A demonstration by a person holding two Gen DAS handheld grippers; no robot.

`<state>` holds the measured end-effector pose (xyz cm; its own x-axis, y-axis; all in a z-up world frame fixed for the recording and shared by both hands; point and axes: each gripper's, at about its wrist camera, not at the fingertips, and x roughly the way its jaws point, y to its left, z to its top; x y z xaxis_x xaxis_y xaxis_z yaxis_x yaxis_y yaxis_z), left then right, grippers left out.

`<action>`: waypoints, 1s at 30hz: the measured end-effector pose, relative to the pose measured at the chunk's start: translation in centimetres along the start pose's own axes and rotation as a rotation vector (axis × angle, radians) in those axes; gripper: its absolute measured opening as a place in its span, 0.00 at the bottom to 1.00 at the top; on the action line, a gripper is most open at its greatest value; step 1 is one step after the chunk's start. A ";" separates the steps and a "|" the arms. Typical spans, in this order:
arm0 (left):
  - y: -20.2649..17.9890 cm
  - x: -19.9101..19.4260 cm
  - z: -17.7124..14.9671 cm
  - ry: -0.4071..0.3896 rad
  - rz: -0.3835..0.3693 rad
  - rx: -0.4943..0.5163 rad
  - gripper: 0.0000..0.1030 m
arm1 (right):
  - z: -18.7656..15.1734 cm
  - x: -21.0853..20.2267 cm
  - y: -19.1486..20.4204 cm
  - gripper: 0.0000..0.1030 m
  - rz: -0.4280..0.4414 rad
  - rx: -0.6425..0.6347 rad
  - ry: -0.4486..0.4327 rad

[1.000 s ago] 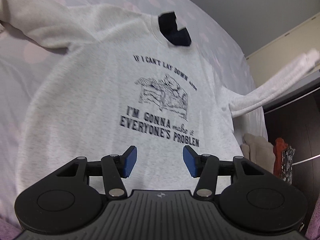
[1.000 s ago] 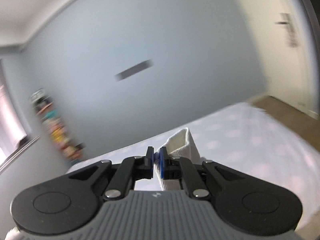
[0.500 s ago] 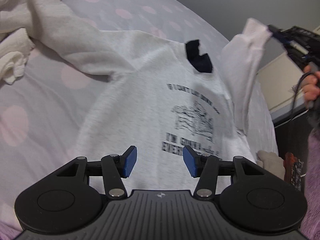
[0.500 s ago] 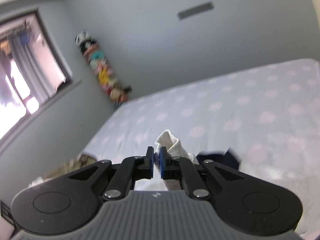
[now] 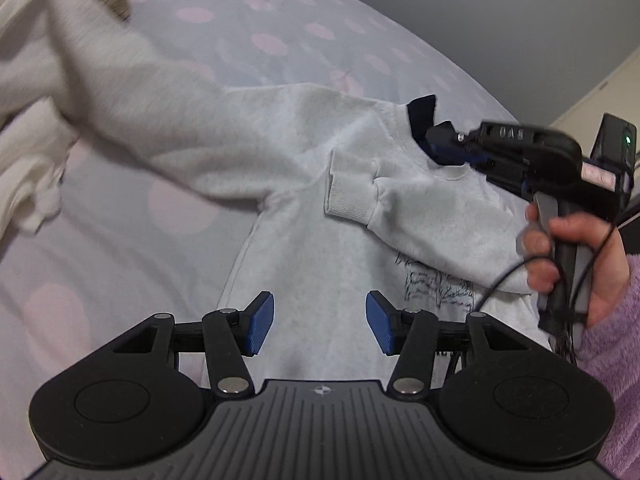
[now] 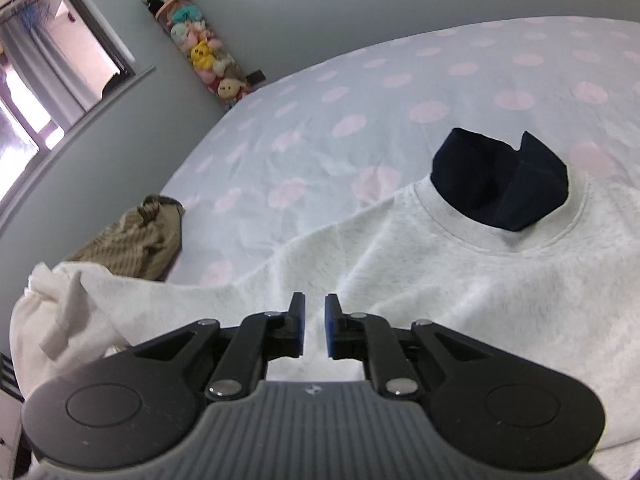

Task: Fold clothes
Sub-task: 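Fold the sleeve across the sweatshirt body with the right gripper and release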

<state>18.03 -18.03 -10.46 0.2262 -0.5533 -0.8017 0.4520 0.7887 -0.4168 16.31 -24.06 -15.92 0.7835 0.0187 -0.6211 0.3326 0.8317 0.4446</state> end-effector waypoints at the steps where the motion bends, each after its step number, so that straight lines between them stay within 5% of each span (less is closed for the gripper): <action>1: -0.4 0.4 0.5 -0.001 -0.003 0.010 0.47 | -0.2 -0.2 -0.3 0.13 -0.004 -0.009 0.003; 4: -1.9 1.7 1.8 -0.008 -0.008 0.057 0.48 | -0.7 -1.3 -1.5 0.15 -0.035 -0.044 0.008; 7: -3.5 3.3 3.2 -0.018 -0.011 0.106 0.48 | -1.2 -4.1 -4.3 0.32 -0.101 -0.075 0.001; 16: -5.3 10.8 6.5 0.041 0.048 0.152 0.48 | -7.8 -14.7 -15.2 0.33 -0.421 -0.023 -0.034; 21: -4.7 13.2 7.8 0.050 0.014 0.066 0.48 | -11.2 -16.8 -20.4 0.32 -0.589 0.046 -0.058; 27: -4.9 15.7 8.4 0.059 0.023 0.011 0.47 | -11.6 -15.3 -21.5 0.32 -0.486 0.040 -0.090; 30: -5.1 16.9 8.3 0.064 0.044 -0.002 0.30 | -11.2 -13.8 -21.5 0.32 -0.488 -0.021 -0.074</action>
<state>26.72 -33.65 -18.26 0.1900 -0.4997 -0.8451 0.4408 0.8126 -0.3814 -7.52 -36.03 -24.13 0.5746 -0.4146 -0.7057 0.6600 0.7446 0.0999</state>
